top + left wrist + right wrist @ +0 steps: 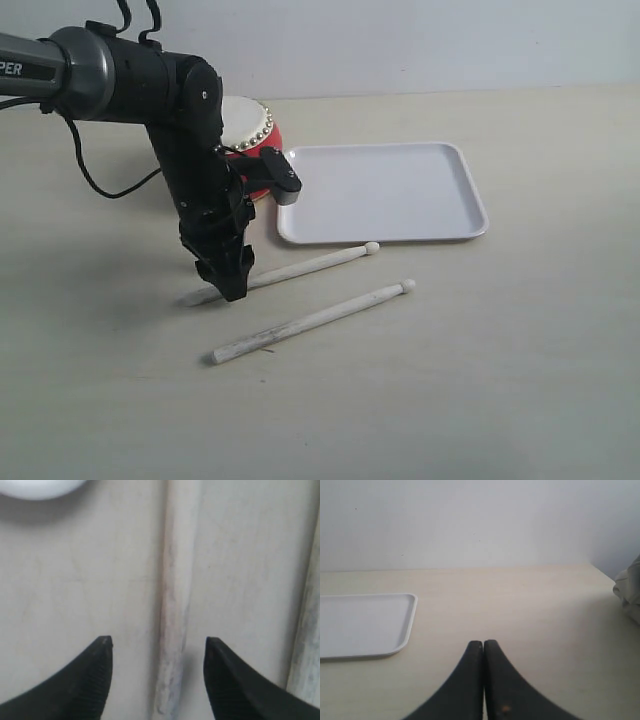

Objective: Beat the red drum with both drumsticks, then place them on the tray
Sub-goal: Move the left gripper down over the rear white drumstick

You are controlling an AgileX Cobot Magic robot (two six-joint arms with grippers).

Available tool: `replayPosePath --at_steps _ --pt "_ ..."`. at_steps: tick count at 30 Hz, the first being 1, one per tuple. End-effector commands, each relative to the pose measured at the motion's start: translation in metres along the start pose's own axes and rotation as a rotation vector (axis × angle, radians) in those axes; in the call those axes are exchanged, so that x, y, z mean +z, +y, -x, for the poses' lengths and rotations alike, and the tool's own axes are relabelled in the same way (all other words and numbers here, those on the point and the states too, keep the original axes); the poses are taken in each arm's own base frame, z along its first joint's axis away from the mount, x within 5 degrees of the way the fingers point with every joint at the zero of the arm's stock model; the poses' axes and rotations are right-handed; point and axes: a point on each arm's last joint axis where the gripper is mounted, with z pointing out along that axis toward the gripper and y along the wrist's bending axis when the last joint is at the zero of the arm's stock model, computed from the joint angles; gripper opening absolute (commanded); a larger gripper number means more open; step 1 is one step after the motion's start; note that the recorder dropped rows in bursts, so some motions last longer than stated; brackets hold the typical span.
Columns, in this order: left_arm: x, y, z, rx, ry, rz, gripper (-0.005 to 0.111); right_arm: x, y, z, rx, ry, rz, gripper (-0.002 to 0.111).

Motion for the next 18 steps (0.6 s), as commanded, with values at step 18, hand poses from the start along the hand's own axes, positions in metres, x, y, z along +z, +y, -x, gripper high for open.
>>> replayPosePath --at_steps 18 --pt "0.0078 -0.0115 -0.0016 0.068 0.034 -0.025 0.054 0.0 -0.0005 -0.0003 -0.007 -0.011 -0.009 0.0"
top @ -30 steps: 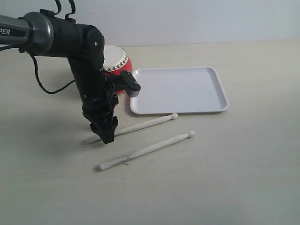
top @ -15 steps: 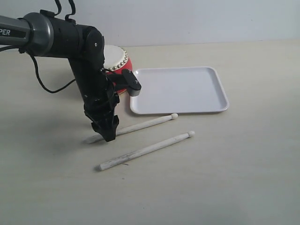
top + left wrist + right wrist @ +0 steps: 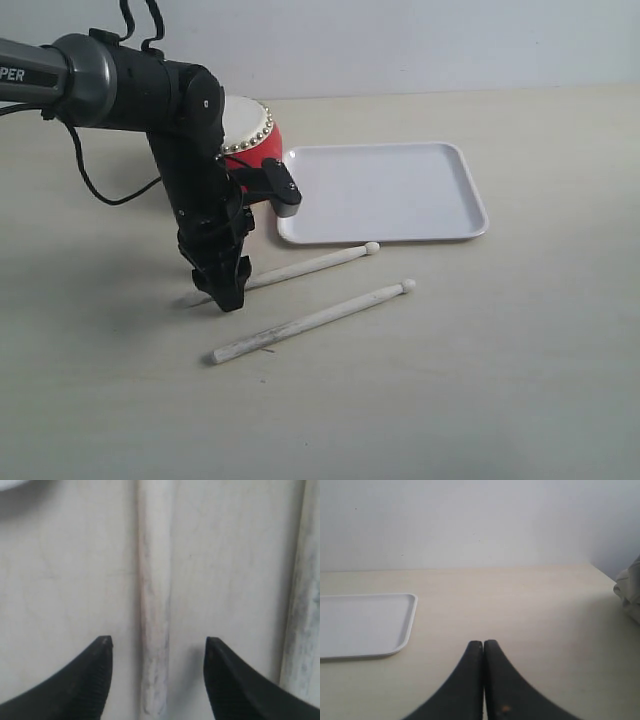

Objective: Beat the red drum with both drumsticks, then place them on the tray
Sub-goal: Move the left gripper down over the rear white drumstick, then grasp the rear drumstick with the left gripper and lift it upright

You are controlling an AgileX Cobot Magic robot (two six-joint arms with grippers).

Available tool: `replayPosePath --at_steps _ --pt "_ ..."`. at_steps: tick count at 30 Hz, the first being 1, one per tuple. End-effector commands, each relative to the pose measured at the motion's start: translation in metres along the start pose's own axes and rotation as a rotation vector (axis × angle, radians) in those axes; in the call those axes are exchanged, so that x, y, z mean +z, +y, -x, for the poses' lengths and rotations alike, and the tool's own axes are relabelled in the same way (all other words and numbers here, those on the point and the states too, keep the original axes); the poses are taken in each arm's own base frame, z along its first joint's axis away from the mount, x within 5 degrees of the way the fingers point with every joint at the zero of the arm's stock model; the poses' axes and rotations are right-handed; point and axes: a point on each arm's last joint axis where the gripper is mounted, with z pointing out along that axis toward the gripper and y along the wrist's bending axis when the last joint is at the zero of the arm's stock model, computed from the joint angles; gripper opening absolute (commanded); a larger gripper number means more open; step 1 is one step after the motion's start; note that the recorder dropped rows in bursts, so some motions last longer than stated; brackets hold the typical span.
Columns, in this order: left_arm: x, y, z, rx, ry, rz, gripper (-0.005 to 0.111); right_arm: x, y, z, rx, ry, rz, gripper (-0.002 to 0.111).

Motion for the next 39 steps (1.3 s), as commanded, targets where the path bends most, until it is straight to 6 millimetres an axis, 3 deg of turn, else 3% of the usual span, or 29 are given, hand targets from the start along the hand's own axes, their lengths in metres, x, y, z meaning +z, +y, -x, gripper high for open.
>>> replayPosePath --at_steps 1,39 --pt "0.0019 -0.0049 0.0012 0.017 0.01 -0.004 0.054 0.0 -0.0005 -0.0003 -0.007 -0.011 -0.009 0.0" --pt "0.0021 -0.0018 0.0022 0.006 0.022 0.055 0.054 0.0 -0.0005 -0.0003 -0.007 -0.011 -0.009 0.0"
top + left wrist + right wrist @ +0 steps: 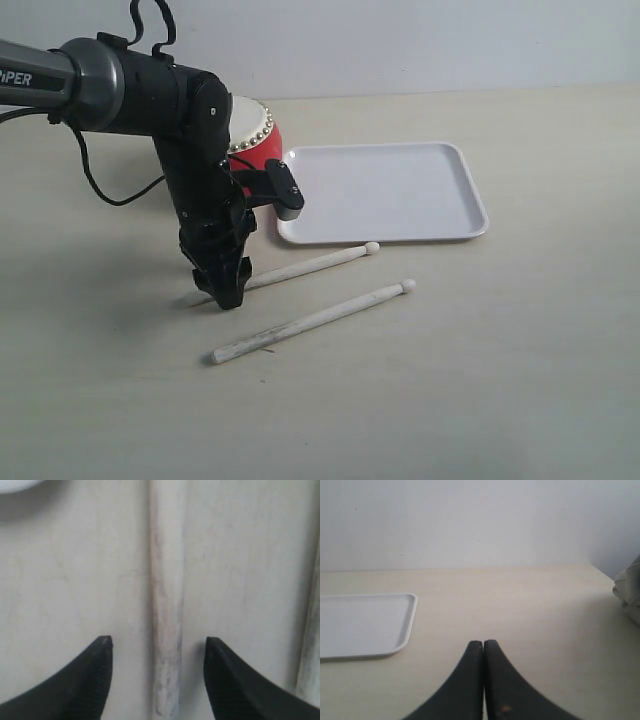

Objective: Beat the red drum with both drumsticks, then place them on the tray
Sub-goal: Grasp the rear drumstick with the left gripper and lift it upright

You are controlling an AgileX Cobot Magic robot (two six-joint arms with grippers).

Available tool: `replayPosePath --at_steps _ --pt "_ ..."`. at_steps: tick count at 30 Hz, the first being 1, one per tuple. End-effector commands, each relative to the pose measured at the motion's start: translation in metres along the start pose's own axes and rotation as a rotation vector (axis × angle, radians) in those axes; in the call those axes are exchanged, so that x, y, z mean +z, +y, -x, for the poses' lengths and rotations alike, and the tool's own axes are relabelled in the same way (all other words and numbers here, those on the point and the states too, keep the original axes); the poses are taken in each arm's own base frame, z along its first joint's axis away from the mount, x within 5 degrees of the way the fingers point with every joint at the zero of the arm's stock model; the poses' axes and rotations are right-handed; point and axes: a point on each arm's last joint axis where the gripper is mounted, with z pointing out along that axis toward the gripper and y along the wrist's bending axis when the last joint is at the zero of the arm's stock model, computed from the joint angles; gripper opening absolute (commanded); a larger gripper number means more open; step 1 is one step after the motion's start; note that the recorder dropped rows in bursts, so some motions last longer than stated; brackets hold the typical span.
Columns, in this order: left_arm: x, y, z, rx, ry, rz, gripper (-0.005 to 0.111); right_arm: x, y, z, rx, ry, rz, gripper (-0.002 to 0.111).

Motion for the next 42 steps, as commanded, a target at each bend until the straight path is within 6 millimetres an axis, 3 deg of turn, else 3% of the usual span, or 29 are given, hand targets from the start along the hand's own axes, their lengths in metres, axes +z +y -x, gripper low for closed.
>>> replayPosePath --at_steps 1,21,23,28,33,42 --pt "0.001 -0.002 0.001 -0.003 0.0 0.003 0.054 0.0 -0.001 0.0 -0.007 -0.011 -0.009 0.0" --pt "0.01 -0.001 0.0 -0.003 0.01 -0.003 0.053 0.0 -0.001 0.0 -0.007 -0.011 -0.009 0.0" --pt "0.008 -0.001 0.0 -0.007 0.007 0.0 0.045 0.0 -0.001 0.0 -0.007 -0.011 -0.009 0.0" --pt "0.003 -0.001 0.001 -0.006 -0.004 0.01 0.003 0.0 -0.001 0.0 -0.007 -0.011 -0.009 0.0" --pt "-0.018 -0.003 0.002 -0.023 -0.05 0.039 0.0 0.0 -0.001 0.0 -0.007 -0.011 -0.009 0.0" --pt "-0.089 -0.024 0.005 0.004 -0.287 0.051 0.0 0.0 -0.001 0.0 -0.007 -0.011 -0.009 0.0"
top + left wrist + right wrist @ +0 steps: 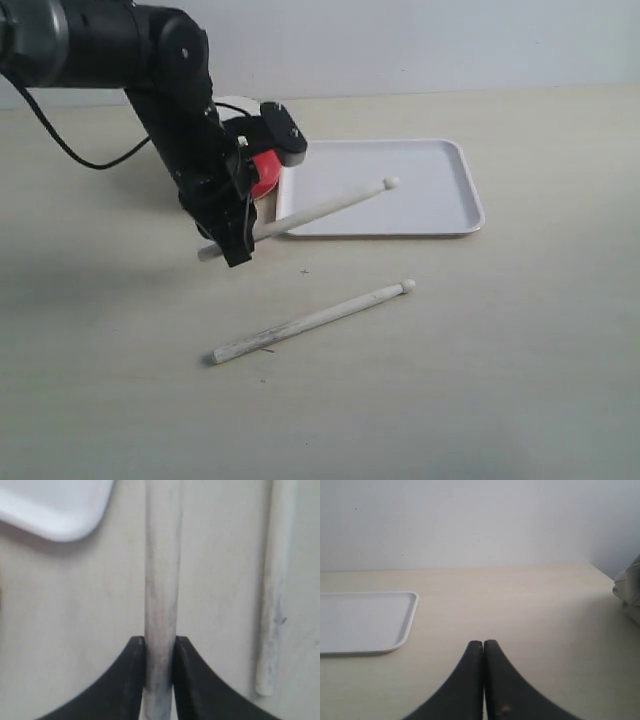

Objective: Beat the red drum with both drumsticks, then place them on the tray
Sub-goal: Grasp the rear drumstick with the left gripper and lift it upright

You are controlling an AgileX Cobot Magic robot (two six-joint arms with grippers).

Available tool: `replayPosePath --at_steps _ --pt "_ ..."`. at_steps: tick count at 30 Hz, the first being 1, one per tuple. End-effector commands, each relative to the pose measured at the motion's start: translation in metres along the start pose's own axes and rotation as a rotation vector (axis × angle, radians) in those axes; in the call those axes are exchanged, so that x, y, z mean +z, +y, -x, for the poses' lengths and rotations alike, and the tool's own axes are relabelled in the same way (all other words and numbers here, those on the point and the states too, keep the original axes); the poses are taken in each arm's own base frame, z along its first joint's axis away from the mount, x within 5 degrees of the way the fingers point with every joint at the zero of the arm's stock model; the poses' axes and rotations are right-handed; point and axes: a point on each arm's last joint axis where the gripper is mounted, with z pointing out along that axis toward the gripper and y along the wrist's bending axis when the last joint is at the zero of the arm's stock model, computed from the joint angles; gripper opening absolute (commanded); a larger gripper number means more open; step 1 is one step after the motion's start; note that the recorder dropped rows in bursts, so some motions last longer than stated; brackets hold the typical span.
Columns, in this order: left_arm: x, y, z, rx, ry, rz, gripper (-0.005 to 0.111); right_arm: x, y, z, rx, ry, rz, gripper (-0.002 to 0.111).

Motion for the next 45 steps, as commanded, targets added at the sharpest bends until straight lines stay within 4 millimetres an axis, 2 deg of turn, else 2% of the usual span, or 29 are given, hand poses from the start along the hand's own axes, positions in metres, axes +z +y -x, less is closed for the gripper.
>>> replayPosePath --at_steps 1,6,11,14,16,19,25,28,30,33,36,40,45 --pt "-0.032 -0.016 0.008 0.046 -0.153 -0.041 0.0 0.0 -0.001 0.0 -0.007 -0.011 -0.009 0.0" --pt "-0.055 -0.033 0.015 0.098 -0.394 -0.066 0.0 0.0 -0.001 0.0 -0.007 -0.011 -0.009 0.0" --pt "-0.056 -0.043 0.016 0.126 -0.502 -0.108 0.0 0.0 -0.001 0.0 -0.007 -0.011 -0.009 0.0" --pt "-0.054 -0.043 0.016 0.107 -0.533 -0.098 0.0 0.0 -0.001 0.001 -0.043 -0.019 -0.016 0.0" --pt "-0.055 -0.04 0.016 0.086 -0.564 -0.096 0.0 0.0 -0.002 0.001 -0.111 -0.023 -0.03 0.0" --pt "-0.058 -0.032 0.013 0.042 -0.655 -0.121 0.0 0.0 -0.002 0.001 -0.11 -0.023 -0.03 0.0" --pt "-0.068 -0.002 -0.018 -0.07 -0.896 -0.196 0.0 0.0 -0.002 0.007 -0.141 -0.083 -0.036 0.0" --pt "-0.078 0.008 -0.037 -0.082 -1.057 -0.268 0.0 -0.001 0.0 0.011 0.067 -0.135 -0.004 0.0" --pt "-0.082 0.011 -0.049 -0.06 -1.167 -0.295 0.0 -0.002 0.0 0.016 0.137 -0.186 0.007 0.0" --pt "-0.079 0.018 -0.062 -0.067 -1.231 -0.228 0.0 -0.003 -0.001 0.022 0.271 -0.263 0.023 0.0" --pt "-0.072 0.016 -0.066 -0.081 -1.253 -0.207 0.0 -0.005 -0.004 0.03 0.468 -0.351 0.034 0.0" --pt "-0.07 0.016 -0.066 -0.086 -1.25 -0.211 0.0 -0.009 -0.008 0.039 0.47 -0.451 0.017 0.0" --pt "-0.07 0.016 -0.066 -0.085 -1.25 -0.213 0.0 -0.028 -0.007 0.089 0.448 -0.605 0.072 0.0"
